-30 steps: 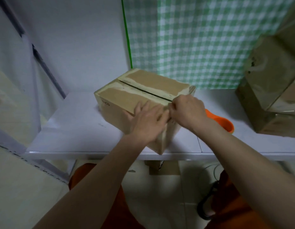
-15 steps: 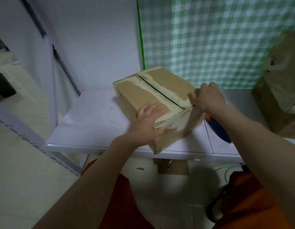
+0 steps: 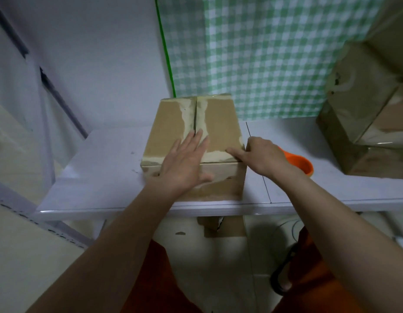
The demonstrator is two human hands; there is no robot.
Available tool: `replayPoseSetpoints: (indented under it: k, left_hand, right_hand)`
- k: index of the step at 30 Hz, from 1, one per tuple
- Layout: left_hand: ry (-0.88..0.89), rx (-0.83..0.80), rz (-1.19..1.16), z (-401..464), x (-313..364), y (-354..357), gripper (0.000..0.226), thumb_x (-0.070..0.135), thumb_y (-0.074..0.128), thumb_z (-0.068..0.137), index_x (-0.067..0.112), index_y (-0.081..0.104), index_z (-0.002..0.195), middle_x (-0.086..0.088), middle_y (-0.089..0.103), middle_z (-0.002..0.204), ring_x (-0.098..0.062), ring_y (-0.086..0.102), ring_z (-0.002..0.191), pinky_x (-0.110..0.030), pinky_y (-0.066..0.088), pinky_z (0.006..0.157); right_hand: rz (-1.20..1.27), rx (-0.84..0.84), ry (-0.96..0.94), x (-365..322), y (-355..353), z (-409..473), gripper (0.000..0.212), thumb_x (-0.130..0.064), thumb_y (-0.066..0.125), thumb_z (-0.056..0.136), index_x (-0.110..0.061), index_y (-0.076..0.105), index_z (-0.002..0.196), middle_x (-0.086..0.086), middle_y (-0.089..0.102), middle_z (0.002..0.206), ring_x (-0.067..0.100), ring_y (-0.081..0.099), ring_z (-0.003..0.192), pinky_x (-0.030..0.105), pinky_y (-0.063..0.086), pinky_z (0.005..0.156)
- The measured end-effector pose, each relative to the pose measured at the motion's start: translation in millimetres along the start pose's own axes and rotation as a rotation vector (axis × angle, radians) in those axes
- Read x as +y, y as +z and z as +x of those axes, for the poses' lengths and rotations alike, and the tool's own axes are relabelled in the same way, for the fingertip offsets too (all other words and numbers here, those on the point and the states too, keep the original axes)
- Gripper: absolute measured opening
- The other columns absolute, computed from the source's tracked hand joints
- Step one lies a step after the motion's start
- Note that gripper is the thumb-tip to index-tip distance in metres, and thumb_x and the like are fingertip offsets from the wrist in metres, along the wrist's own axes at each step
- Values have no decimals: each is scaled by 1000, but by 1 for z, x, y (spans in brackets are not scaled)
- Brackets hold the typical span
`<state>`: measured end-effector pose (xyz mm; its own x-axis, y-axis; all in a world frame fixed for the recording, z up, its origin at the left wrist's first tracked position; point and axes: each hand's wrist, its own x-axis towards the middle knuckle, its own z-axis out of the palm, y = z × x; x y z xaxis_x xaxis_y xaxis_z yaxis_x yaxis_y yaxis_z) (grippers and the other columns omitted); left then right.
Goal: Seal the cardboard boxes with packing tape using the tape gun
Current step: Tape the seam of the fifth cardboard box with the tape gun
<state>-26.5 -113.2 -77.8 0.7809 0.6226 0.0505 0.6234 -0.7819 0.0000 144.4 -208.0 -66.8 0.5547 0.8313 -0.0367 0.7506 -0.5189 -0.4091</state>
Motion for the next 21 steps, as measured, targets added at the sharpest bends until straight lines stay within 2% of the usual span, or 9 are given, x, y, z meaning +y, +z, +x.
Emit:
replayPoseSetpoints:
  k: [2,4,7,9,11,16,19,21]
  left_hand:
    - [12,-14,12,2,4,-1,98,58,58,84,20,-1,154,1,-5,161,-13,-6,147,-33,-3,119]
    - [12,-41,3,4,8,-3,96,55,58,86,17,1,154,-1,-3,162,-14,-2,148,-29,-3,117]
    - [-28,-85,4,9,18,-4,95,42,61,89,13,-1,154,-6,-4,161,-19,-3,148,-30,-2,117]
    - [-69,-97,36,12,30,-2,90,27,61,92,10,-3,153,-13,-6,160,-26,-4,148,-35,-1,118]
    - [-89,-80,49,15,46,0,90,18,61,91,10,-4,152,-18,-5,159,-33,-4,147,-41,0,120]
    - [81,-34,25,25,91,5,93,31,62,91,15,-6,152,-17,-8,159,-33,-6,147,-43,0,120]
    - [135,12,83,32,109,10,88,35,56,94,14,-6,152,-16,-7,160,-32,-7,147,-42,-1,119]
    - [134,37,124,36,113,13,83,36,51,96,13,-5,152,-15,-6,160,-32,-7,147,-42,0,118]
  right_hand:
    - [61,17,21,7,3,3,56,-64,39,91,-14,44,66,8,55,80,31,53,81,34,35,64]
    - [94,56,72,17,8,7,58,-60,32,95,-11,49,70,10,56,83,32,53,86,34,34,68]
    - [47,116,142,39,19,14,54,-51,33,98,-3,57,97,20,60,106,36,54,100,38,38,75]
    - [3,113,208,53,26,17,56,-48,39,97,2,53,118,24,53,123,40,48,114,42,40,88]
    - [-51,95,250,65,33,17,60,-47,46,95,3,45,128,24,46,128,39,43,119,46,39,94]
    - [-15,145,278,83,43,17,59,-38,60,90,5,41,125,23,42,127,42,44,118,48,42,88]
    - [-45,115,329,97,45,20,59,-36,65,87,4,42,124,23,48,125,40,51,114,44,43,86]
    - [-116,85,340,107,47,20,46,-31,64,88,0,50,118,18,57,114,35,57,107,40,42,85]
